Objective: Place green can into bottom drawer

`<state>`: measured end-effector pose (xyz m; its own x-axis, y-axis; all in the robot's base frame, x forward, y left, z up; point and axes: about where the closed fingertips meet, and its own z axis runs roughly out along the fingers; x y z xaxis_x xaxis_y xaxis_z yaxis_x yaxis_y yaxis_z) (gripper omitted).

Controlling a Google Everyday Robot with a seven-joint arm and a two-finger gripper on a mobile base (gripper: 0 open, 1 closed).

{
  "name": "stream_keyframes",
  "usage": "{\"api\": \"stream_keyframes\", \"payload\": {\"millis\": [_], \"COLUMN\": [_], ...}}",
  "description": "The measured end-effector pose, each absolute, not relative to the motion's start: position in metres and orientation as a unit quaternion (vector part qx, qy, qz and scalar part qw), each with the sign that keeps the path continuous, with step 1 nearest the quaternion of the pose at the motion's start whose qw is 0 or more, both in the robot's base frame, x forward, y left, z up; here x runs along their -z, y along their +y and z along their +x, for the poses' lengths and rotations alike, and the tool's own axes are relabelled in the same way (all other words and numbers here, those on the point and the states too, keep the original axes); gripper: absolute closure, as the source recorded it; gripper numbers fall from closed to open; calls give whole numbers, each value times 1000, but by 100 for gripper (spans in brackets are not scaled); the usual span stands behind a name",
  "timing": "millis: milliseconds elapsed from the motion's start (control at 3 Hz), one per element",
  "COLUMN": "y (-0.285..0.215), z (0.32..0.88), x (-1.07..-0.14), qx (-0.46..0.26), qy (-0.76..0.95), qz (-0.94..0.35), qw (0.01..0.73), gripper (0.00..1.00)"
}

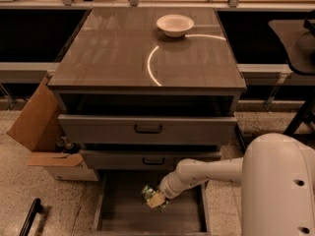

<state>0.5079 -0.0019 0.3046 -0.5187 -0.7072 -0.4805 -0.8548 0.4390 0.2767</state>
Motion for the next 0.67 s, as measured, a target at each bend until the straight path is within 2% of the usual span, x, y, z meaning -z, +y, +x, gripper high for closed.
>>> {"api": "stream_keyframes", "payload": {"millis": [667], "y": [12], "z": [510], "x": [-269], "qx": [-263], "qy": [840], "qz": [-453], "qw": [142], "gripper": [100]}}
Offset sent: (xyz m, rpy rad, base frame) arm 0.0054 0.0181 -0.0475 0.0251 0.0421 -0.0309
